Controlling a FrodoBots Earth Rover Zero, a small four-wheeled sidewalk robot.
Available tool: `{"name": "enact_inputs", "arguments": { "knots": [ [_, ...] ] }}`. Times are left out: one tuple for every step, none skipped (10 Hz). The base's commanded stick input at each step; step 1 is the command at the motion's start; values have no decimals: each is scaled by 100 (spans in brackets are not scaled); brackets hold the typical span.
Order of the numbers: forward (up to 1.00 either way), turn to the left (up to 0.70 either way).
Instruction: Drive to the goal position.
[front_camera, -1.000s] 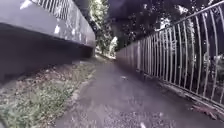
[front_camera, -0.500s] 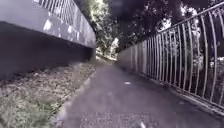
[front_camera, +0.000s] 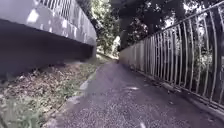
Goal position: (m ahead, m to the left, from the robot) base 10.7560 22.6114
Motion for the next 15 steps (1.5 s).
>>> {"name": "enact_inputs", "arguments": {
  "knots": [
    [100,0],
    [100,0],
    [100,0],
    [100,0],
    [100,0],
    [100,0],
    [100,0],
    [100,0],
    [100,0],
    [100,0],
    [100,0],
    [100,0],
    [100,0],
    [100,0],
    [100,0]
  ]
}}
